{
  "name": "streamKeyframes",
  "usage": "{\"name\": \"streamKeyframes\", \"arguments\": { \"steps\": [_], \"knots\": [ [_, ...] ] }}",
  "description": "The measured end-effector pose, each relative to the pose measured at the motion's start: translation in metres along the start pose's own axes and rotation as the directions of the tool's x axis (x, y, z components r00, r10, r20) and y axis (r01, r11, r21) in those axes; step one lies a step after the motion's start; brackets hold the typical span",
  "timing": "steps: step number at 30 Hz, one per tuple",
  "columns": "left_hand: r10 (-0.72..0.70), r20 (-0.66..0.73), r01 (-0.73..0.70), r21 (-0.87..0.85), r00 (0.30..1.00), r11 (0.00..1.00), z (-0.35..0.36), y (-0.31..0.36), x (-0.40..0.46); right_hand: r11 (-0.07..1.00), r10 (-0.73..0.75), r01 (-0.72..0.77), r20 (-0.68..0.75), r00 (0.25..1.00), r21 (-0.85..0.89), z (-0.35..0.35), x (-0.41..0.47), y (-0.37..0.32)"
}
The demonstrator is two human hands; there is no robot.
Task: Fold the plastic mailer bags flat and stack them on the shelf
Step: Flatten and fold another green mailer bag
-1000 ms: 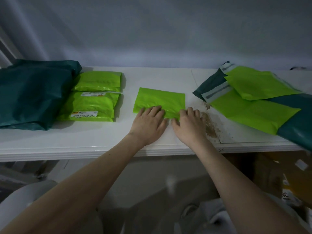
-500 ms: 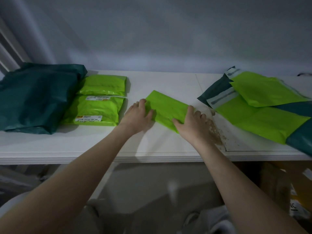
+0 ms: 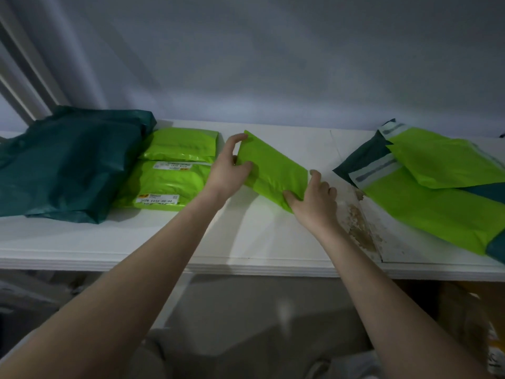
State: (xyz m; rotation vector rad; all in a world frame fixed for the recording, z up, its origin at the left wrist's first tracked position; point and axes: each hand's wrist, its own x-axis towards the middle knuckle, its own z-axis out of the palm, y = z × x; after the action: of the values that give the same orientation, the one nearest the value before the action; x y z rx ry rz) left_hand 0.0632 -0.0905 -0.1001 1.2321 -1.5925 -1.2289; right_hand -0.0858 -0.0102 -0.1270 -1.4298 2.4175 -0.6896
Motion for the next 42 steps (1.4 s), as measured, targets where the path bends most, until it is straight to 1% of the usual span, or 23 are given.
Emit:
{"name": "streamKeyframes", "arguments": {
  "steps": [3,5,7,10,12,14,17,20,22,25,29,31,34,37,39,42],
  "knots": [
    [0.06,-0.012,-0.06,-0.013,0.998,0.998,-0.011,0.007,-0.001,0.987,0.001,0.006,-0.045,0.999,0.161,0.0,0.005,-0.013],
    [0.064,-0.025,-0.065,-0.011,0.998,0.998,-0.02,0.011,-0.002,0.951,0.0,0.022,-0.074,0.997,0.309,0.001,0.01,-0.022],
    [0.047,-0.055,-0.049,-0.036,0.997,0.998,-0.034,0.01,-0.001,0.878,0.025,-0.002,-0.041,0.999,0.479,0.002,0.011,-0.034],
    [0.023,-0.1,-0.03,-0.072,0.995,0.997,-0.055,0.006,0.001,0.687,0.033,-0.071,0.066,0.997,0.724,0.002,0.01,-0.051],
    [0.021,-0.134,-0.028,-0.053,0.991,0.998,-0.068,0.005,0.002,0.598,0.001,-0.055,0.068,0.998,0.8,0.005,0.012,-0.063],
    [0.045,-0.146,-0.042,0.028,0.988,0.999,-0.082,0.004,0.003,0.561,-0.045,0.003,0.027,0.999,0.828,0.008,0.014,-0.076],
    [0.111,-0.181,-0.08,0.174,0.977,0.981,-0.107,0.003,0.01,0.598,-0.106,0.106,-0.053,0.993,0.794,0.016,0.016,-0.096],
    [0.121,-0.16,-0.063,0.325,0.98,0.944,-0.132,0.0,0.022,0.676,-0.142,0.141,-0.059,0.988,0.723,0.028,0.024,-0.118],
    [0.108,-0.127,-0.045,0.421,0.986,0.906,-0.145,-0.003,0.031,0.748,-0.164,0.16,-0.054,0.985,0.645,0.039,0.032,-0.133],
    [0.109,-0.112,-0.025,0.573,0.988,0.819,-0.16,-0.013,0.048,0.862,-0.199,0.197,-0.044,0.979,0.467,0.053,0.045,-0.15],
    [0.098,-0.071,-0.021,0.696,0.993,0.718,-0.173,-0.028,0.07,0.895,-0.274,0.26,-0.013,0.962,0.362,0.074,0.056,-0.168],
    [0.093,-0.067,-0.009,0.762,0.993,0.648,-0.176,-0.033,0.082,0.926,-0.292,0.283,0.001,0.956,0.249,0.085,0.059,-0.173],
    [0.085,-0.053,0.003,0.868,0.995,0.497,-0.172,-0.037,0.09,0.951,-0.301,0.3,-0.01,0.954,0.07,0.095,0.064,-0.172],
    [0.155,-0.027,-0.027,0.942,0.988,0.336,-0.17,-0.044,0.092,0.955,-0.295,0.295,0.016,0.955,-0.016,0.1,0.069,-0.168],
    [0.191,0.013,-0.069,0.956,0.981,0.285,-0.169,-0.048,0.091,0.943,-0.326,0.326,0.02,0.945,-0.064,0.102,0.072,-0.163],
    [0.154,0.031,-0.074,0.957,0.988,0.281,-0.166,-0.052,0.089,0.915,-0.368,0.377,0.09,0.926,-0.14,0.104,0.074,-0.158]
  ]
}}
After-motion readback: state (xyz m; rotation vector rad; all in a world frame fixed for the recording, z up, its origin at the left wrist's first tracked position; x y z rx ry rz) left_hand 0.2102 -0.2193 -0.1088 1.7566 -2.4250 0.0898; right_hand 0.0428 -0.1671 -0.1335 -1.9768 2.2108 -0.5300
